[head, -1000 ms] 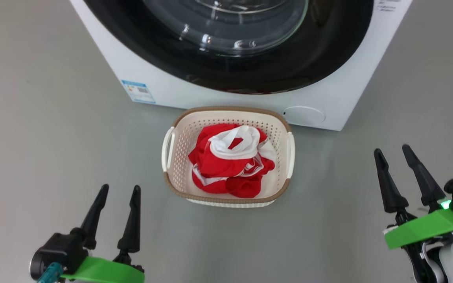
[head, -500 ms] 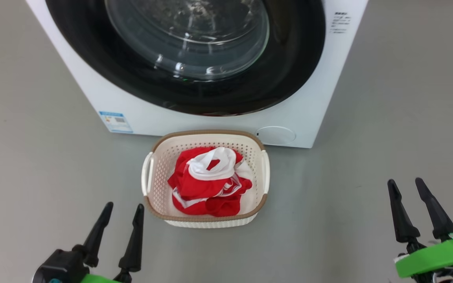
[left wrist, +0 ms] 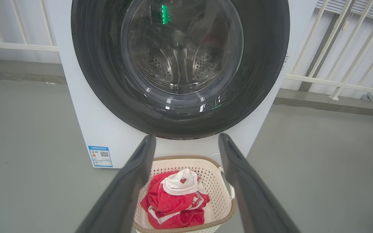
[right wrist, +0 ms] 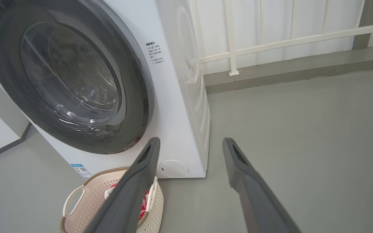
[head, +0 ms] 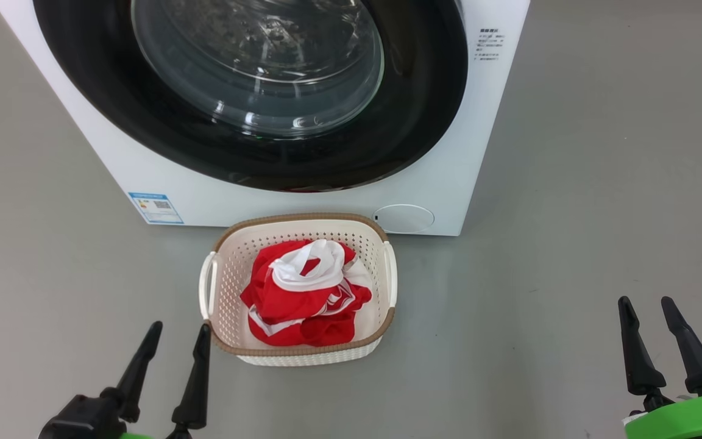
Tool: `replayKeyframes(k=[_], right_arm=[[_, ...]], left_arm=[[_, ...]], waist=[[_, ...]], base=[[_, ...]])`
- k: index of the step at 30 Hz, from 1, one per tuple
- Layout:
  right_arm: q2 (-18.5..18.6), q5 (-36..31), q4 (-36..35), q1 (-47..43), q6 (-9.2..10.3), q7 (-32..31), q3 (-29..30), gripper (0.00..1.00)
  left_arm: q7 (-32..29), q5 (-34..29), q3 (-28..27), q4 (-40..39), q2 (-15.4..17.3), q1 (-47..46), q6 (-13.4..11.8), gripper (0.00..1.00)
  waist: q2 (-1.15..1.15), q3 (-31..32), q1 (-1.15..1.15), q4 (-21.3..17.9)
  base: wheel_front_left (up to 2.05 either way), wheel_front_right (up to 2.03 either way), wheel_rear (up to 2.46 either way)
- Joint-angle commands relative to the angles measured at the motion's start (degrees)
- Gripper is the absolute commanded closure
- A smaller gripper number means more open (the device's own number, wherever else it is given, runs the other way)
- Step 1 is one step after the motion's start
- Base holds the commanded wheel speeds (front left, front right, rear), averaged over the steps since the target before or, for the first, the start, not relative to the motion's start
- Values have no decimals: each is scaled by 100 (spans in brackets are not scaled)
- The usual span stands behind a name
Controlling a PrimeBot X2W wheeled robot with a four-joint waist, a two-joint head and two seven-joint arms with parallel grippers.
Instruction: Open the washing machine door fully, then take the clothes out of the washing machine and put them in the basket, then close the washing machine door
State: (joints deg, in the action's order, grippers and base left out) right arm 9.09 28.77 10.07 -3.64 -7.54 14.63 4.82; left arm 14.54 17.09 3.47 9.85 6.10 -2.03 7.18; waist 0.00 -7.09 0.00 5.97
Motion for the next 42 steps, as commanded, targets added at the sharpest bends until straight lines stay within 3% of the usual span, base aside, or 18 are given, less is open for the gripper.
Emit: replayKeyframes(k=[1,19,20,29,34,42], right_arm=[[86,9,-160,12,5,37,-91,0],[-49,-30,-195,61,5,37,-80,0],[-137,-12,-20,3,-1,0,12,100],[-255,331,150,24,-1,-100,-21,100],[-262,592,180,73,-1,-176,-26,100],[-277,1062,208,157,0,-316,-27,100]], left_arm=[[46,-71,-247,-145,70,1,31,0],[46,199,-374,-146,11,-24,31,0],[-1,173,-154,20,-71,68,-3,100],[-118,577,-134,181,-132,99,-7,100],[-184,890,-148,205,-121,73,-8,100],[-306,1448,-176,242,-108,24,-3,100]], waist=[[0,9,0,-17],[0,-79,0,-47],[0,-74,0,-44],[0,-24,13,-73],[0,-2,1,-96],[0,51,0,-135]], base=[[0,0,0],[0,0,0],[0,0,0],[0,0,0],[0,0,0],[0,0,0]])
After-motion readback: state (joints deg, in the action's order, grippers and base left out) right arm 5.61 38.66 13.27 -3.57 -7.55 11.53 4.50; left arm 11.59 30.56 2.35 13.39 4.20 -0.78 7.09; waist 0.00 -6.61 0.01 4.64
